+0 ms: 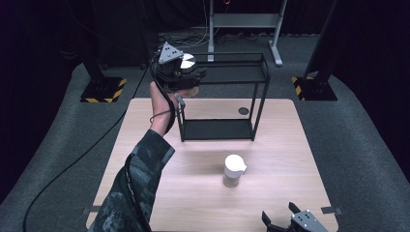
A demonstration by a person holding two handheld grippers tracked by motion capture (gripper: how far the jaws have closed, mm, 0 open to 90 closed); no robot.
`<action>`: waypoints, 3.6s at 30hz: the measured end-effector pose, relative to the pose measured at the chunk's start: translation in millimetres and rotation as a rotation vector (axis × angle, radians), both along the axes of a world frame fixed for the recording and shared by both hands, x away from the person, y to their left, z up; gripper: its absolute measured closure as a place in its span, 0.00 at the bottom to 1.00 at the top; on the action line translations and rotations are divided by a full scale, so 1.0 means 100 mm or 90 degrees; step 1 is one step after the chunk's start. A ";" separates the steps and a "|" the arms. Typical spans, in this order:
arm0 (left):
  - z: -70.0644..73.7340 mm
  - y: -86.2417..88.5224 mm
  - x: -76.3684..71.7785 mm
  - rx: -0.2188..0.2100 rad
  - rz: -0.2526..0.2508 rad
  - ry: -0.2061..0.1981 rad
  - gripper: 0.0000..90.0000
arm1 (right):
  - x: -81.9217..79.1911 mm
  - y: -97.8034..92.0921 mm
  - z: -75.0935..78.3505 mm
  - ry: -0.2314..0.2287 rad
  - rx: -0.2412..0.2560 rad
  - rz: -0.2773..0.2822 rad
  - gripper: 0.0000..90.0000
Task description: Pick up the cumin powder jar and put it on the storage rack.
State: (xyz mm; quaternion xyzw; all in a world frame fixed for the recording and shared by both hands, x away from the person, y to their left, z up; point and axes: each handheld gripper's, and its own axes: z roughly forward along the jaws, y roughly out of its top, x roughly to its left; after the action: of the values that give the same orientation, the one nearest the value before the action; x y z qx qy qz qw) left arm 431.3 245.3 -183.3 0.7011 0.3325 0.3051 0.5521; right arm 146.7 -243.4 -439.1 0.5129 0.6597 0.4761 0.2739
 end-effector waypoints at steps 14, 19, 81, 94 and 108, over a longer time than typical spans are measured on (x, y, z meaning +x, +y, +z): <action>0.13 -0.08 0.23 0.009 0.012 0.013 0.36 | -0.03 -0.01 0.00 -0.007 0.001 -0.004 0.00; 0.19 -0.12 0.33 0.017 0.022 0.027 0.36 | -0.02 0.00 0.00 -0.005 0.000 -0.001 0.00; 0.07 -0.38 0.69 0.022 0.097 0.047 0.06 | -0.03 0.04 -0.02 -0.007 -0.015 -0.005 0.00; 0.22 -0.32 0.44 0.060 0.073 0.037 0.00 | -0.04 0.07 -0.01 -0.011 -0.024 -0.010 0.00; 0.23 -0.17 0.09 0.052 0.043 0.001 0.00 | -0.02 0.12 -0.01 -0.008 -0.035 -0.006 0.00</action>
State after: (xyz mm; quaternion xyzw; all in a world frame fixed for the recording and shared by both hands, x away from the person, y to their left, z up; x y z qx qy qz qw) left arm 440.4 228.8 -160.6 0.7114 0.3440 0.3364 0.5122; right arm 144.5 -231.4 -440.2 0.5057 0.6683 0.4593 0.2943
